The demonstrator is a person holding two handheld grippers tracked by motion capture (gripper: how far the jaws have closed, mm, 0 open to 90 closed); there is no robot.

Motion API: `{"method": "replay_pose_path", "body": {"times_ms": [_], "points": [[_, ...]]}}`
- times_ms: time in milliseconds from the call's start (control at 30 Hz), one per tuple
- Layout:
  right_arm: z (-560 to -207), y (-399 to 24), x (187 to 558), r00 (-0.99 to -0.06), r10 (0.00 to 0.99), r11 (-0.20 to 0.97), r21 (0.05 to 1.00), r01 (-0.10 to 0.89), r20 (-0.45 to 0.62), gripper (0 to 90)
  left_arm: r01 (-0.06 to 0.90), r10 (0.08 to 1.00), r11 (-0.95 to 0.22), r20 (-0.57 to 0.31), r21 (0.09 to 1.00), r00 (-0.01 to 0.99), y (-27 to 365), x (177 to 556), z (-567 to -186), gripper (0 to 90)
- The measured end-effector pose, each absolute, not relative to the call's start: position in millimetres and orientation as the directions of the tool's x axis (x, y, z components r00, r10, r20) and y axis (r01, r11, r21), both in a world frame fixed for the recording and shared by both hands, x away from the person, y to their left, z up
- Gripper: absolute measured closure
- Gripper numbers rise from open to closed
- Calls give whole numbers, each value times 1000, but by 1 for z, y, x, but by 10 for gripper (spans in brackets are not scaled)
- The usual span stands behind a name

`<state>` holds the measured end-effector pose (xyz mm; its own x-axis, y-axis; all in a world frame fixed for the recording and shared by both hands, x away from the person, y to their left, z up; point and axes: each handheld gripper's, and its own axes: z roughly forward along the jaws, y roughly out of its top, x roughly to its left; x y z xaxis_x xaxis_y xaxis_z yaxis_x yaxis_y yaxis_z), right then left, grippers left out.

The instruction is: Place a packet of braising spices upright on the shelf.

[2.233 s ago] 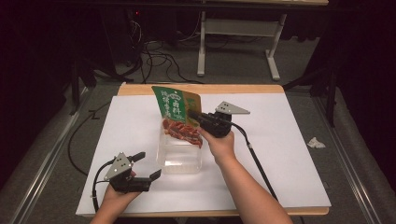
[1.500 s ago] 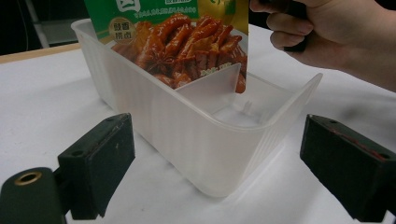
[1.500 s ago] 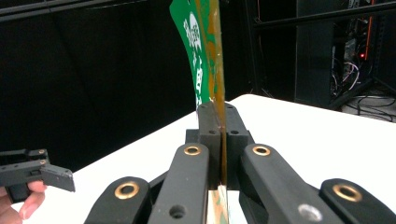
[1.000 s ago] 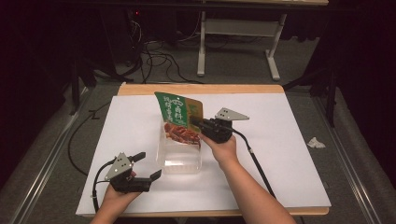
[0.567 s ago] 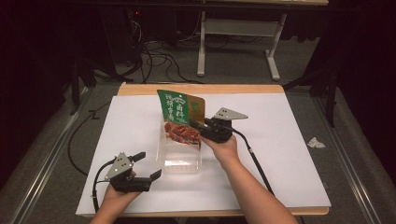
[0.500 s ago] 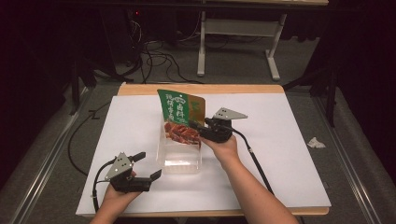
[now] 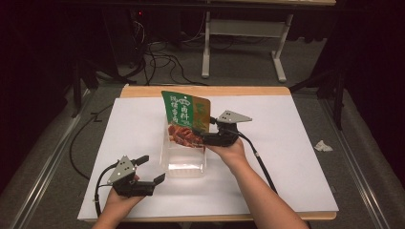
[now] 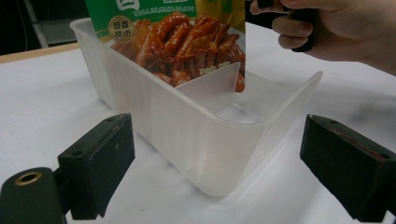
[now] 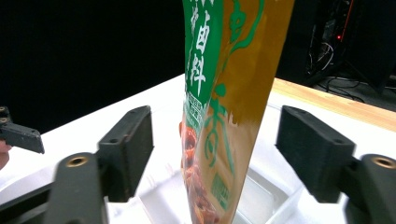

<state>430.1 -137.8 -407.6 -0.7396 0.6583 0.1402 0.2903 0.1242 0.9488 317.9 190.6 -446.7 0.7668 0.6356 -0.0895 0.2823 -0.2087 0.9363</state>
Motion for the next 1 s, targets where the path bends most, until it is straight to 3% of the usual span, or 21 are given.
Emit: {"method": "replay_pose_path", "body": {"times_ms": [167,1000], "points": [[-402,-143,425,-737,661,135,944,301,140,209,281,636,-210,-87,936,767,191,318,-447,106],[-388,-201,386,-703,698,104,953,285,134,159,283,643,-206,-89,937,761,191,318,-446,106]]}}
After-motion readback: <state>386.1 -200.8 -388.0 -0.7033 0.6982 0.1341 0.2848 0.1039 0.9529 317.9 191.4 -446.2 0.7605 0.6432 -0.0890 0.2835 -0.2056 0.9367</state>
